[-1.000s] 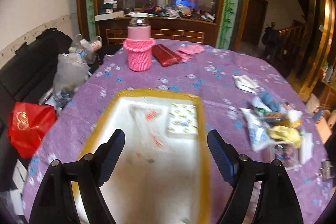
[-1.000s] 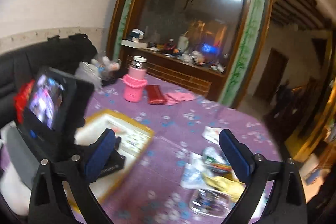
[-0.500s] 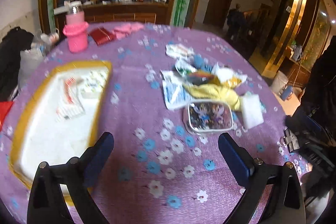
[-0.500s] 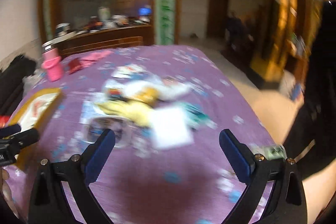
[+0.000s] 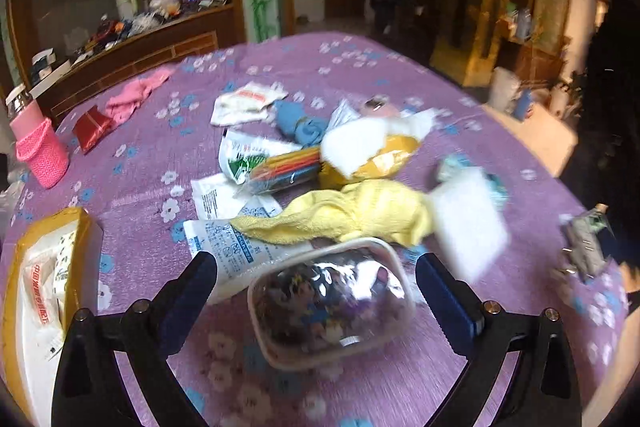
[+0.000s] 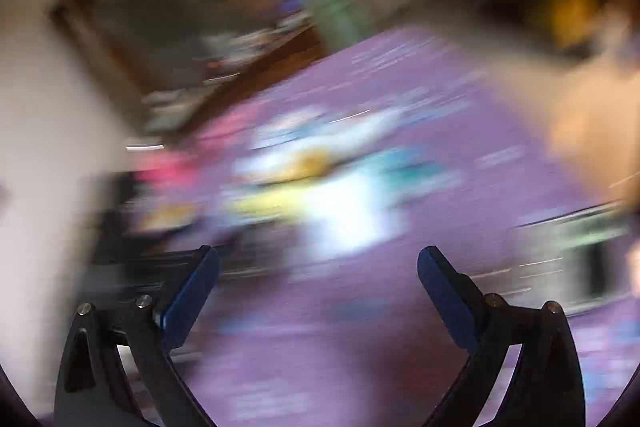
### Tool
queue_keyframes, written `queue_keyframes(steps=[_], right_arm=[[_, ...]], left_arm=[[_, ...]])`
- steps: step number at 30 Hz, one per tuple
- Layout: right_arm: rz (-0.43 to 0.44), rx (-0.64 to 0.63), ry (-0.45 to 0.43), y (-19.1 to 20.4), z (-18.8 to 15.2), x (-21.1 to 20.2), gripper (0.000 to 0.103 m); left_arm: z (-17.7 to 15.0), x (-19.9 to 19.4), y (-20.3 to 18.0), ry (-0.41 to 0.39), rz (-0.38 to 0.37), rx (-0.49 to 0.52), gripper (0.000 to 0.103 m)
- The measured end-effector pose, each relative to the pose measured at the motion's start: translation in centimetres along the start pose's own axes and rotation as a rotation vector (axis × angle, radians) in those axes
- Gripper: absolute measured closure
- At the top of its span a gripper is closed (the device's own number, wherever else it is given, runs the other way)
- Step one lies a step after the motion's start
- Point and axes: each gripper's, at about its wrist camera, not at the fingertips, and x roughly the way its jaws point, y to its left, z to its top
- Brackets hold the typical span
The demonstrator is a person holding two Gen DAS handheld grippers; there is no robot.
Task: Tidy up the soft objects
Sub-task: 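Move the left tool toward the clear cartoon-printed pouch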
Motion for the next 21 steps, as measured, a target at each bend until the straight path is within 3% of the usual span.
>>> queue_keyframes(steps=[2,5,7,9,11,12,17,21], right_arm=[[0.156,-0.002,0.045,1.7,-0.1,0.4,0.004],[0.051,-0.124,0.006,3.2,-1.5,0.3,0.004],[0.041,-0.073,0.026,1.8,-2.0,0.9,0.004],[0.054,0.008,0.036,-0.3,-2.4,1.0,0.004],[0.033,0.077,0.016,-2.6,-2.9,0.5,0.004],[0.025,0.093,0.009,-3.2,-3.0,0.2,0.004],[-0.007,0.172,-0.039,-6.1,-3.5,-1.2,0.004],[-0.018,0.168,-0.033,-5.9,-3.6,-1.0,0.004]], left_arm=[[0.1,1.2,-0.2,0.033,-0.009,-0.023,0.002],[-1.2,1.4,-0.9,0.072,-0.128,-0.048,0.003],[-2.2,1.5,-1.8,0.128,-0.204,-0.019,0.004],[-3.3,0.1,-2.8,0.141,-0.264,0.039,0.006],[-4.3,-1.7,-3.3,0.171,-0.377,0.068,0.006],[-4.6,-3.0,-3.5,0.157,-0.39,0.092,0.006],[-4.3,-6.2,-2.5,0.026,-0.217,0.133,0.005],[-3.6,-4.4,-2.0,0.028,-0.152,0.118,0.005]])
